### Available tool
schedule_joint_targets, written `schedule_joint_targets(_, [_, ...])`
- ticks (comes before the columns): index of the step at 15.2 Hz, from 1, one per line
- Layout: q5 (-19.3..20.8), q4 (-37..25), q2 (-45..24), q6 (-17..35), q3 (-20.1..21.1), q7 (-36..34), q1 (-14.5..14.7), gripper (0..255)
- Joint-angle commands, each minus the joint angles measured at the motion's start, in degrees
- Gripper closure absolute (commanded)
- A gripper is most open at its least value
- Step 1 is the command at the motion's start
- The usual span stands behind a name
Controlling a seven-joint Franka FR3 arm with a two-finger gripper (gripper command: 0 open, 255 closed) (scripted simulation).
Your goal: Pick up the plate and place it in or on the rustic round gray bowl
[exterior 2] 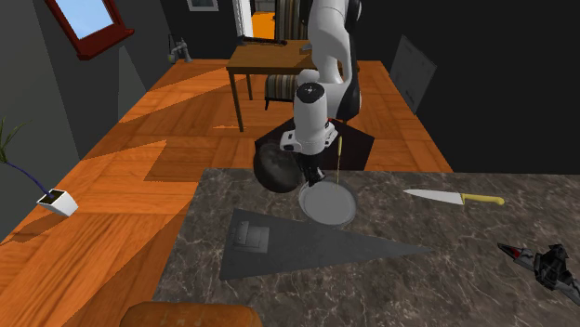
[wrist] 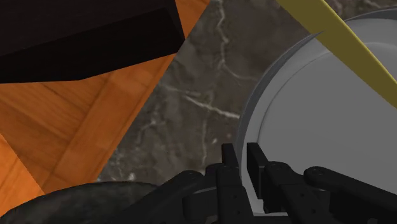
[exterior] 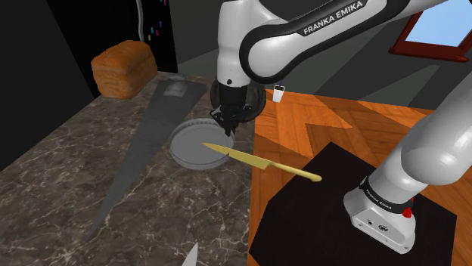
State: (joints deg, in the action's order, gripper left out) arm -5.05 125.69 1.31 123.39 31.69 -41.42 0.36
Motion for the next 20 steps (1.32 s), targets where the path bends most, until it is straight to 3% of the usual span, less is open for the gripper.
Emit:
schedule_joint_targets(1, [0.1, 0.1, -0.3, 0.1, -0.2, 0.0, -0.2, 255])
schedule_joint_targets(6, [-0.1, 0.4, 0.1, 0.0, -0.1, 0.1, -0.1, 255])
schedule_joint_targets(20, [-2.1, -6.4, 4.7, -10.8, -0.9, 1.2, -0.4, 255])
